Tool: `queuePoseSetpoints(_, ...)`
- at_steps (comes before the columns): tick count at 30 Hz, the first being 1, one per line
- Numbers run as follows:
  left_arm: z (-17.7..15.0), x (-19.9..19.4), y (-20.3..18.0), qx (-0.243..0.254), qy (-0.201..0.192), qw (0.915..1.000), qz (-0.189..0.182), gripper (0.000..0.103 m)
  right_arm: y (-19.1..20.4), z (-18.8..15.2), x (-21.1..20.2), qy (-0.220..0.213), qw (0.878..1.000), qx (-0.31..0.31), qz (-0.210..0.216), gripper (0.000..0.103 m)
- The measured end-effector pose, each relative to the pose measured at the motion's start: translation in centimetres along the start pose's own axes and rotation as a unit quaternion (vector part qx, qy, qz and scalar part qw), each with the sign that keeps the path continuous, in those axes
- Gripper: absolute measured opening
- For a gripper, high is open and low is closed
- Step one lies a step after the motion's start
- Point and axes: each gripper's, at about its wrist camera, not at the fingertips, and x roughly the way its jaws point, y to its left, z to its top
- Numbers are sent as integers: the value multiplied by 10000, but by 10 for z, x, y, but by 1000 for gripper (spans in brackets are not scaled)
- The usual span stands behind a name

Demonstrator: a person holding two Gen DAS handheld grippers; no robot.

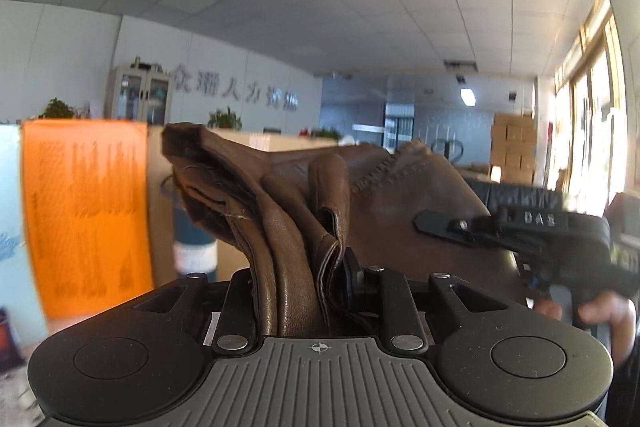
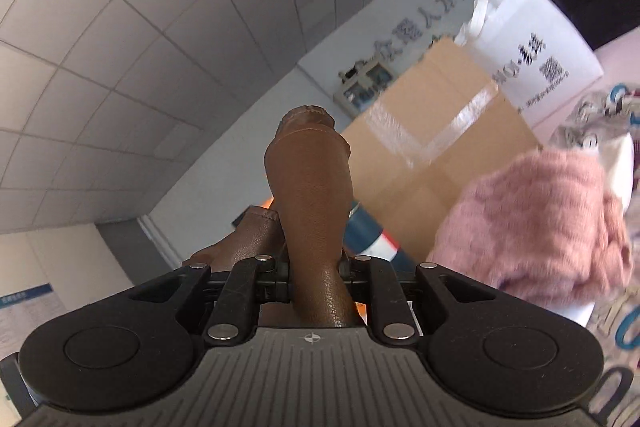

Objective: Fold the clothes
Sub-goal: 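Lift and carry the folded jacket with both grippers toward the pink sweater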

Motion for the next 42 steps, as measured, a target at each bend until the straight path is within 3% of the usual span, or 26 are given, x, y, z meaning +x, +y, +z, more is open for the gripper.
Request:
queuePoseSetpoints(4,4,38,5,-641,-251,9973,-275,21,-9,6,5,-820,9960,-206,-278,15)
queuePoseSetpoints(9,-8,85,-6,-499,-177,9975,-471,21,-51,1,9,-1285,9912,38,-321,15)
queuePoseSetpoints(13,-18,125,-12,-510,40,9959,-740,21,-75,3,7,-1653,9821,-119,-898,15)
queuePoseSetpoints(16,-28,149,-18,-487,211,9958,-744,21,-84,3,7,-1795,9729,-238,-1435,15)
queuePoseSetpoints(22,-53,175,-21,-541,531,9962,-421,27,-104,1,20,-1723,9550,-267,-2401,15)
queuePoseSetpoints(26,-64,173,-24,-302,545,9981,-37,56,-126,4,35,-1468,9366,-44,-3182,22)
queuePoseSetpoints(27,-65,171,-25,-230,576,9980,81,69,-136,5,39,-1342,9319,131,-3368,25)
queuePoseSetpoints(28,-65,169,-27,-144,583,9979,236,72,-146,6,42,-1239,9274,357,-3512,30)
queuePoseSetpoints(30,-68,162,-29,24,548,9970,543,91,-166,7,44,-1086,9179,846,-3721,37)
queuePoseSetpoints(33,-75,171,-26,-8,1032,9921,710,94,-182,5,45,-996,9071,1215,-3905,40)
queuePoseSetpoints(35,-82,170,-16,-281,1145,9903,737,95,-181,4,50,-964,9043,1024,-4031,41)
queuePoseSetpoints(38,-84,156,-16,-288,1038,9913,754,96,-179,1,54,-1011,9025,798,-4110,44)
queuePoseSetpoints(39,-84,150,-16,-299,980,9919,750,96,-179,1,49,-1153,9061,979,-3952,45)
queuePoseSetpoints(40,-81,146,-15,-353,930,9926,689,98,-178,2,44,-1300,9090,1154,-3788,49)
queuePoseSetpoints(41,-77,144,-15,-412,861,9937,591,99,-176,2,35,-1538,9125,1237,-3584,65)
queuePoseSetpoints(42,-74,140,-14,-466,792,9945,503,100,-173,2,27,-1775,9149,1320,-3376,75)
